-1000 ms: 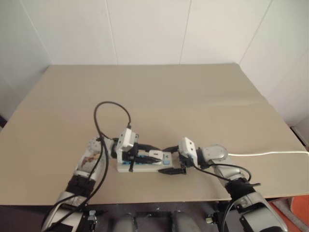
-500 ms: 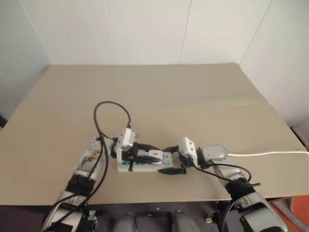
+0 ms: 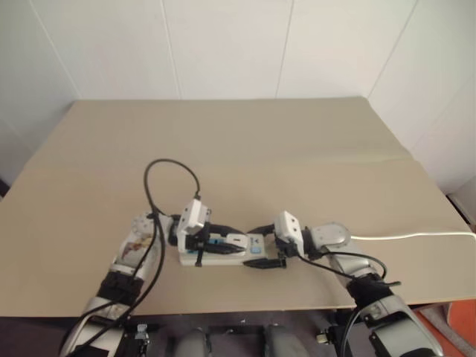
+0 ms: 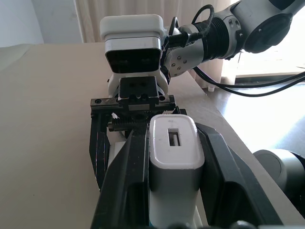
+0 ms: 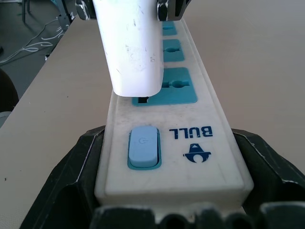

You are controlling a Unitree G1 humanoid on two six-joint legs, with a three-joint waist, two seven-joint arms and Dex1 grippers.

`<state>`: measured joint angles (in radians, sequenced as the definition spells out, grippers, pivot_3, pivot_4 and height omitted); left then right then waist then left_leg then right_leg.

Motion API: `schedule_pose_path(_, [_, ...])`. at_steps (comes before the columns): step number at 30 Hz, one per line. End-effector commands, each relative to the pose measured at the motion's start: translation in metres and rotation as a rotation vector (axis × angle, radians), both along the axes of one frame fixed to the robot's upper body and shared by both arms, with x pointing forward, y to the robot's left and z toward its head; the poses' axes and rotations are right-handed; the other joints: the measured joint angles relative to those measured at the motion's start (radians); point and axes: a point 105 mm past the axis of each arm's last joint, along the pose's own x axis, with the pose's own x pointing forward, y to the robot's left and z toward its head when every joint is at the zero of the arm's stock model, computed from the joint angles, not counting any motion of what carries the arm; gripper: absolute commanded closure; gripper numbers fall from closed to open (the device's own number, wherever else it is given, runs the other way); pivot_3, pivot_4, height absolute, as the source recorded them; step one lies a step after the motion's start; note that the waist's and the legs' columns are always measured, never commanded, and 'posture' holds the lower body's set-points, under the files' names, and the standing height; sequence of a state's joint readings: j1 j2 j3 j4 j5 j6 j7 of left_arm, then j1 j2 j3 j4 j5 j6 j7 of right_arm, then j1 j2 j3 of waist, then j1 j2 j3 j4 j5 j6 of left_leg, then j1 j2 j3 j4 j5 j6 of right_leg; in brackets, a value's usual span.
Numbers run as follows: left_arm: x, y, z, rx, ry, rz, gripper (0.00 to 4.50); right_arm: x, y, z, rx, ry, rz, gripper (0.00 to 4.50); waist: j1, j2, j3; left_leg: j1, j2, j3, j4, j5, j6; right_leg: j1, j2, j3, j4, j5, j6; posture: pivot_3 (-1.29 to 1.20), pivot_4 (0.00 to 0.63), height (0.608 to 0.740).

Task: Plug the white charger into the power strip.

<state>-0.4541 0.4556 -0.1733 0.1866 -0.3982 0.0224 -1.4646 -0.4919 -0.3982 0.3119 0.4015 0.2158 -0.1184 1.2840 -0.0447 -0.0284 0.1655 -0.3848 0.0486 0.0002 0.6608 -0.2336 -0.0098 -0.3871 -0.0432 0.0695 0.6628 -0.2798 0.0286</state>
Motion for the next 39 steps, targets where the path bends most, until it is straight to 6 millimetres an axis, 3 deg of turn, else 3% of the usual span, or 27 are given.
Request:
schedule_pose_path(1, [-0.001,0.002,-0.003,0.014,-0.002,-0.004,3.48,-0.006,-0.013,-0.028,-0.124,0.077,-0.020,1.08,0.000,0.000,0.000,0.000,0.000,0.000,0.000,0.000,0.000,0.000,0.000,0.000,0.000,0.000,0.000,0.00,0.150,0.740])
schedule_pose_path(11, [-0.001,0.013,-0.031,0.068,0.079,0.076,3.48,-0.008,-0.015,-0.029,-0.131,0.085,-0.019,1.08,0.000,0.001,-0.002,0.001,0.000,0.000,-0.001,0.000,0.000,0.000,0.000,0.000,0.000,0.000,0.000,0.00,0.150,0.740])
schedule_pose_path(23, [-0.006,0.022,-0.046,0.114,0.124,0.110,3.48,-0.006,-0.013,-0.026,-0.118,0.103,-0.013,1.08,-0.002,0.004,-0.005,0.001,0.000,0.000,-0.001,0.000,0.000,0.000,0.000,0.000,0.000,0.000,0.000,0.00,0.150,0.740])
schedule_pose_path(34, [-0.001,0.020,-0.040,0.181,0.130,0.096,3.48,-0.007,-0.014,-0.027,-0.121,0.100,-0.021,1.08,-0.002,0.004,-0.006,0.001,0.000,0.000,-0.002,0.000,0.000,0.000,0.000,0.000,-0.001,0.000,0.000,0.00,0.150,0.740])
schedule_pose_path(35, [0.001,0.019,-0.038,0.169,0.133,0.104,2.75,-0.007,-0.014,-0.026,-0.119,0.100,-0.021,1.08,-0.002,0.004,-0.006,0.001,0.000,0.000,-0.002,0.000,0.000,0.000,0.000,0.000,-0.001,0.000,0.000,0.00,0.150,0.740])
schedule_pose_path(39, [0.001,0.017,-0.027,0.145,0.132,0.091,1.55,-0.006,-0.012,-0.026,-0.114,0.098,-0.020,1.08,0.002,0.004,-0.006,0.001,0.000,0.000,-0.002,0.000,0.000,0.000,0.000,0.000,-0.001,0.000,0.000,0.00,0.150,0.740])
